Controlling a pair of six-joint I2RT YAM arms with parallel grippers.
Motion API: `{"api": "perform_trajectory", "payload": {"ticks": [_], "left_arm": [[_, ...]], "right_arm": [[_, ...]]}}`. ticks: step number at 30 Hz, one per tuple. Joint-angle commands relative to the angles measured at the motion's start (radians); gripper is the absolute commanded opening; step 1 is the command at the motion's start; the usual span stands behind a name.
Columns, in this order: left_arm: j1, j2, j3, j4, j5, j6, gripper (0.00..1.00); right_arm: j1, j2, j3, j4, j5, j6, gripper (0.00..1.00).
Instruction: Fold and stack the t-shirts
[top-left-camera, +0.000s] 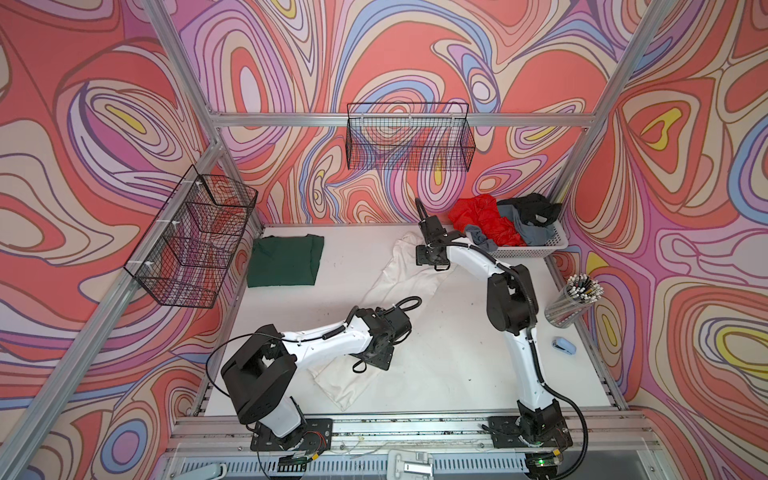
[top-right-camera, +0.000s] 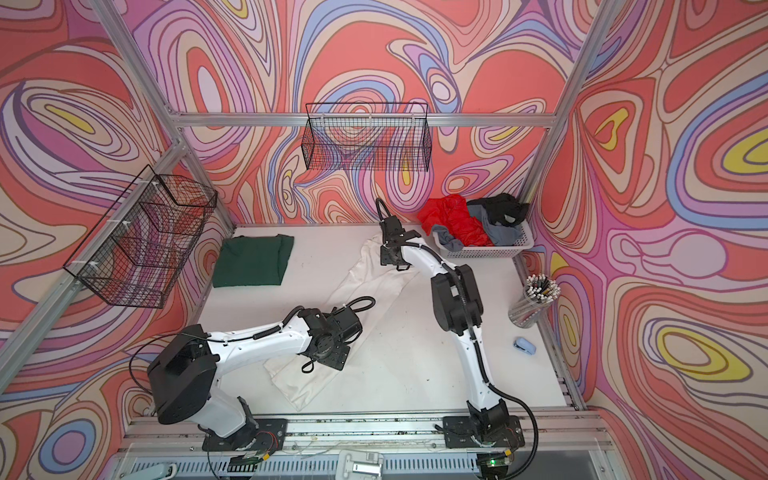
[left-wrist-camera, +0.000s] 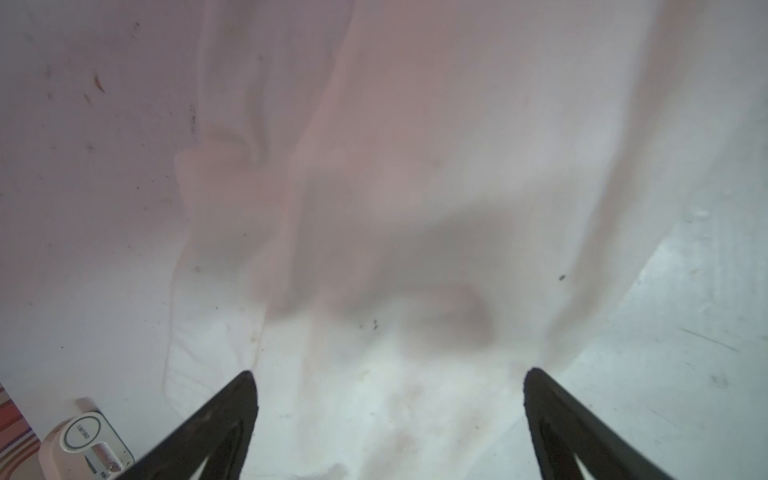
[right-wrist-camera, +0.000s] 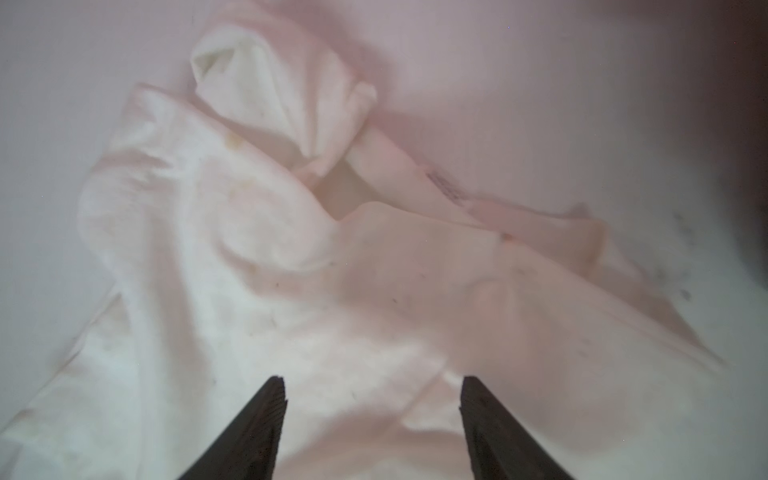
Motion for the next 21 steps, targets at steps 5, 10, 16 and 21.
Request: {"api": "perform_trajectory", "payload": {"ticks": [5, 10, 16, 21], "left_arm": [[0.070, -0.020, 0.004, 0.038, 0.010, 0.073, 1.00], [0.140, -0.072, -0.033, 0.115, 0.066, 0.108, 1.00], [0.182, -0.079, -0.056, 0.149, 0.110, 0.147, 1.00], [0.188, -0.052, -0.067, 0.154, 0.117, 0.150, 1.00]], "right_arm": [[-0.038, -0.209, -0.276, 0.094, 0.063, 0.092, 0.60], [-0.048, -0.223, -0.406, 0.154, 0.047, 0.131, 0.48], [-0.061, -0.152, -0.383, 0.172, 0.059, 0.132, 0.43], [-0.070, -0.042, -0.277, 0.141, 0.051, 0.101, 0.39]]}}
